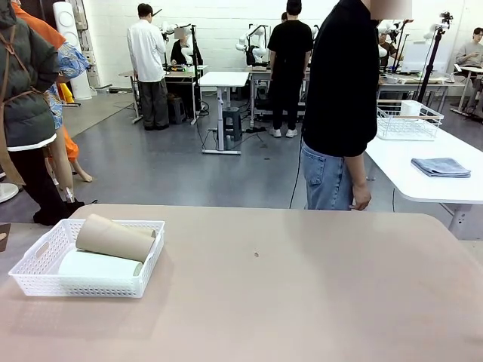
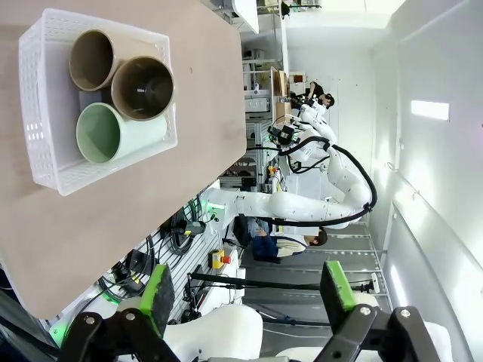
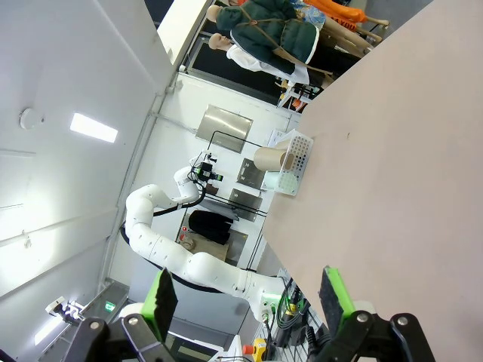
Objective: Clean and organize the cups into the basket.
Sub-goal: Move the Organizing basket back to the left side of the table.
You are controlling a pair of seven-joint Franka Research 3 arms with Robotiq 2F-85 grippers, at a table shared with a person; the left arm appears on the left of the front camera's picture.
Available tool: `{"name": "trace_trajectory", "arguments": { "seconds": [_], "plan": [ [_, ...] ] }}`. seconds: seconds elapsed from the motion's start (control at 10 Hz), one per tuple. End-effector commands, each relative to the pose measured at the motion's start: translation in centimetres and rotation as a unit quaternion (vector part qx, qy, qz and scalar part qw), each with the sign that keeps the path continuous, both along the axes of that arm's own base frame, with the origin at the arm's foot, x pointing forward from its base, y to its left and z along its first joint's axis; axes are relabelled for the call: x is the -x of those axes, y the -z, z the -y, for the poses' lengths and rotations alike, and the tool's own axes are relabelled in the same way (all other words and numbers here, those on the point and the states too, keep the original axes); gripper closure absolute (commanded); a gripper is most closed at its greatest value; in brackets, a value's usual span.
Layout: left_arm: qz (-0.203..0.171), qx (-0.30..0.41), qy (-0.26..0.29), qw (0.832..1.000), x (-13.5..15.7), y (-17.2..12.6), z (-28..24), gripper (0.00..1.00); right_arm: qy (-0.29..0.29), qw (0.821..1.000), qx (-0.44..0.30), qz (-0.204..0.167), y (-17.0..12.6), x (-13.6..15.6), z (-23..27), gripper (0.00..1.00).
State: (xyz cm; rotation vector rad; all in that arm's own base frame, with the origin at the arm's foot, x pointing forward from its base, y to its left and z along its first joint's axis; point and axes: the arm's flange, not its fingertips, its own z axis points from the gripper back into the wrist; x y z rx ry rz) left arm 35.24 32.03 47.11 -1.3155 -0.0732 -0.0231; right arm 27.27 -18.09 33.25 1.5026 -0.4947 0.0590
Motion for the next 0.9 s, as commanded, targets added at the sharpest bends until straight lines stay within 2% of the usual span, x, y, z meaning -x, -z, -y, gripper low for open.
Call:
{"name": "trace_trajectory", "arguments": {
  "seconds": [0.0, 0.8],
  "plan": [
    [-0.008, -0.005, -0.004, 1.0, 0.04, -0.23, -0.16, 0.0, -0.001, 1.0, 0.004, -0.005, -0.05, 0.21, 0.0, 0.0],
    [-0.008, -0.005, -0.004, 1.0, 0.04, -0.23, -0.16, 0.0, -0.001, 1.0, 0.004, -0.005, -0.05, 0.21, 0.0, 0.0]
  ]
}}
